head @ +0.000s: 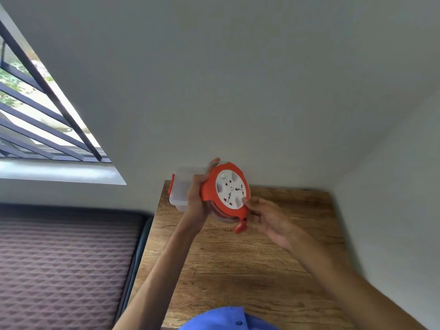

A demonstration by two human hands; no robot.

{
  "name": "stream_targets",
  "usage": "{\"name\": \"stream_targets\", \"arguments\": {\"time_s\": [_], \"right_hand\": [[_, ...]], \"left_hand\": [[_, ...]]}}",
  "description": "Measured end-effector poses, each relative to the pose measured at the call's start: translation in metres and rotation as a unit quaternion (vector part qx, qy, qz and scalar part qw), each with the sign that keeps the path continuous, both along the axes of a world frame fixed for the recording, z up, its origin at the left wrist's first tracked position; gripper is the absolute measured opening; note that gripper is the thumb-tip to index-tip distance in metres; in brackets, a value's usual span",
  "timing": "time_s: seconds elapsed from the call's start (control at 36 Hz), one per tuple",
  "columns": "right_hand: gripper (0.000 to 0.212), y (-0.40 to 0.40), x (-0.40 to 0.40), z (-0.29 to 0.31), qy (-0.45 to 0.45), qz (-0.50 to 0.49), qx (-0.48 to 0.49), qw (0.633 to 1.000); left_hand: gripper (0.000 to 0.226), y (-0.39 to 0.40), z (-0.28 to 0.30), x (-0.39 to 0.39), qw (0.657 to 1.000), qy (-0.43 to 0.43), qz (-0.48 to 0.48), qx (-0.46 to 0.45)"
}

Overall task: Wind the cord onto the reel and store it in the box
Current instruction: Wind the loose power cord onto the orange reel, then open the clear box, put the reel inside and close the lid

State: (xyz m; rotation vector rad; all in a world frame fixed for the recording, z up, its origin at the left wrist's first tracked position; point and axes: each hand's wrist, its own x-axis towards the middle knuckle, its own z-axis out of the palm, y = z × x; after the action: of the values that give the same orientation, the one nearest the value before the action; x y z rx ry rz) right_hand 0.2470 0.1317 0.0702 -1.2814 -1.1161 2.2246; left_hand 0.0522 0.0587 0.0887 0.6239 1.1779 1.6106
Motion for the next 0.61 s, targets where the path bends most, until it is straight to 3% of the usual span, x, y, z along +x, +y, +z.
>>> {"name": "stream_targets", "arguments": {"time_s": [0.06, 0.17, 0.22, 0.44, 0.61], "right_hand": [[0.049, 0.008, 0.005, -0.014, -0.040, -0.036, 0.025, 0.998], [0.032, 0.019, 0.017, -0.045, -0.175, -0.047, 0.113, 0.977], [0.027, 0.022, 0.021, -0.060, -0.203, -0.045, 0.110, 0.972], [0.025, 0.043, 0.019, -0.079, -0.229, 0.015, 0.087, 0.969], [0.028, 0.059, 0.030, -0.093, -0.251, 0.063, 0.080, 0.963]], "left_hand": [[0.059, -0.003, -0.024, -0.005, 0.996, 0.060, 0.011, -0.062], [0.081, -0.020, -0.072, -0.014, 0.988, 0.073, -0.025, -0.133], [0.062, -0.029, -0.087, -0.012, 0.980, 0.097, -0.044, -0.165], [0.042, -0.043, -0.121, -0.018, 0.962, 0.107, -0.034, -0.250], [0.032, -0.041, -0.144, -0.039, 0.951, 0.100, 0.066, -0.286]]}}
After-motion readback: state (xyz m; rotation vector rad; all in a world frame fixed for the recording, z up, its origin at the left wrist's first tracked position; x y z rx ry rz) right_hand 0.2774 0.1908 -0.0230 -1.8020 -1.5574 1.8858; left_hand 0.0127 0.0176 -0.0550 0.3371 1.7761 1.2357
